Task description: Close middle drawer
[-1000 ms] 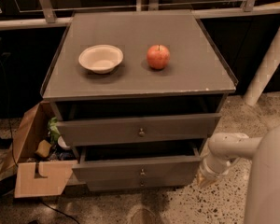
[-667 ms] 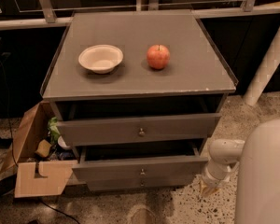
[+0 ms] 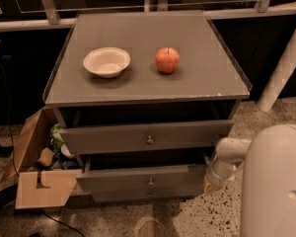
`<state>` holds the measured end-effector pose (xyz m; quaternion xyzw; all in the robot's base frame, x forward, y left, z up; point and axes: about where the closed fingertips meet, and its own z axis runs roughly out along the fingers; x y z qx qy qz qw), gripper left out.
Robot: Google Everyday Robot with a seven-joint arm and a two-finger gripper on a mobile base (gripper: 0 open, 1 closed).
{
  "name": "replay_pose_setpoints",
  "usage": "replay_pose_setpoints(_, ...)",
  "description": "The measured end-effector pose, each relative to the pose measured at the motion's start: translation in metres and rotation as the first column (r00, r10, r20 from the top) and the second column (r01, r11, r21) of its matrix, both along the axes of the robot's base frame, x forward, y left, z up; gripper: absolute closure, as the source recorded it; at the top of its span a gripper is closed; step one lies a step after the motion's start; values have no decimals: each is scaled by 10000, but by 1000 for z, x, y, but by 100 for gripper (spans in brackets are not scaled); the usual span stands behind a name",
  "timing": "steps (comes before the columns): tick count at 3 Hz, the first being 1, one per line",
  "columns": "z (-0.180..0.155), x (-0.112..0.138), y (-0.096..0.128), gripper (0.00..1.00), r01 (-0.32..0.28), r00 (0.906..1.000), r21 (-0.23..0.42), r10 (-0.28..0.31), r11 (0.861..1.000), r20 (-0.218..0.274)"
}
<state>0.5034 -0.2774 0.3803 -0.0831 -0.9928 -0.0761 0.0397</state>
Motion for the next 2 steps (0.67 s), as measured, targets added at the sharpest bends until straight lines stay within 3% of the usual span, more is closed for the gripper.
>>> replay_pose_setpoints(2, 9, 48, -2, 100, 601, 9954, 340, -625, 9976, 726)
